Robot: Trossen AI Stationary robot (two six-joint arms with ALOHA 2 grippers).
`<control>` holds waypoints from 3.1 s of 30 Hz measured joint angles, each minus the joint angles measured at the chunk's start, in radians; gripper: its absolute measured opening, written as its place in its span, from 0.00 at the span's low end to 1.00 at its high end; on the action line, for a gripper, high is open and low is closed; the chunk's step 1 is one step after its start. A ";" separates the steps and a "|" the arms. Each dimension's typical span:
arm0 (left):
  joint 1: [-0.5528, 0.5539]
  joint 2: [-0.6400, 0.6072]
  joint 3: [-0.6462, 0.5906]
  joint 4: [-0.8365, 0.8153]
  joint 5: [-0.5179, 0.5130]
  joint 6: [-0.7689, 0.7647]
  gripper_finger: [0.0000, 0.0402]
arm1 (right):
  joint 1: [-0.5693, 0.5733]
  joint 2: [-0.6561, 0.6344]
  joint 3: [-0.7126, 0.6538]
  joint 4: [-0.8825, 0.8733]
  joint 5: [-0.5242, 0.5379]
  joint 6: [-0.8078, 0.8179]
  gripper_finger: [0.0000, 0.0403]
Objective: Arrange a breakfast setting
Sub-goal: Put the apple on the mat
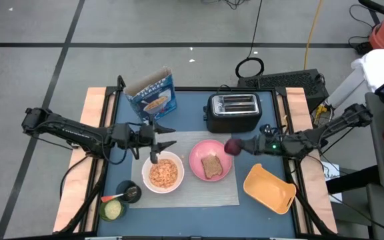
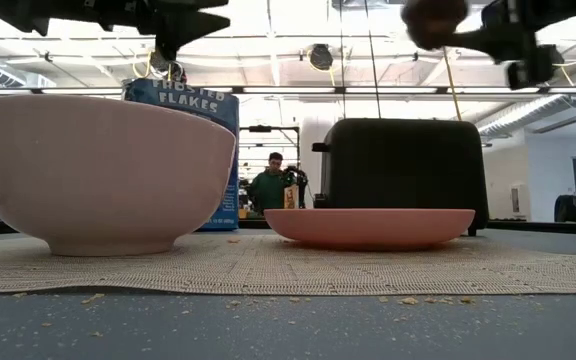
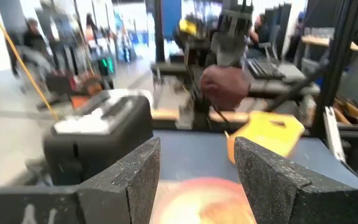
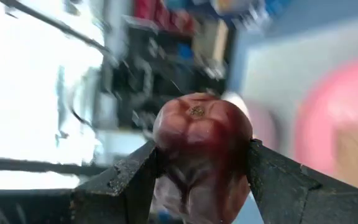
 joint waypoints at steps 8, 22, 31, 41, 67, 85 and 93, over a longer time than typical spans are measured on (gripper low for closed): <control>0.000 0.128 0.019 0.272 -0.050 0.171 0.53 | -0.083 0.075 -0.155 0.534 0.197 -0.195 0.53; 0.004 0.392 0.299 0.353 -0.054 0.167 0.53 | -0.164 0.171 -0.215 0.817 0.199 -0.330 0.53; 0.004 0.470 0.431 0.316 -0.036 0.339 0.54 | -0.164 0.197 -0.215 0.874 0.198 -0.339 0.53; 0.004 0.549 0.505 0.307 -0.036 0.493 0.85 | -0.165 0.236 -0.214 0.949 0.207 -0.338 0.53; 0.007 0.693 0.594 0.179 -0.044 0.934 0.99 | -0.163 0.409 -0.122 0.992 0.232 -0.206 0.53; 0.028 0.693 0.594 0.187 -0.046 0.918 0.99 | -0.161 0.486 -0.052 0.984 0.115 -0.140 0.53; 0.029 0.693 0.594 0.186 -0.047 0.956 0.99 | -0.161 0.486 -0.052 0.984 0.114 -0.139 0.53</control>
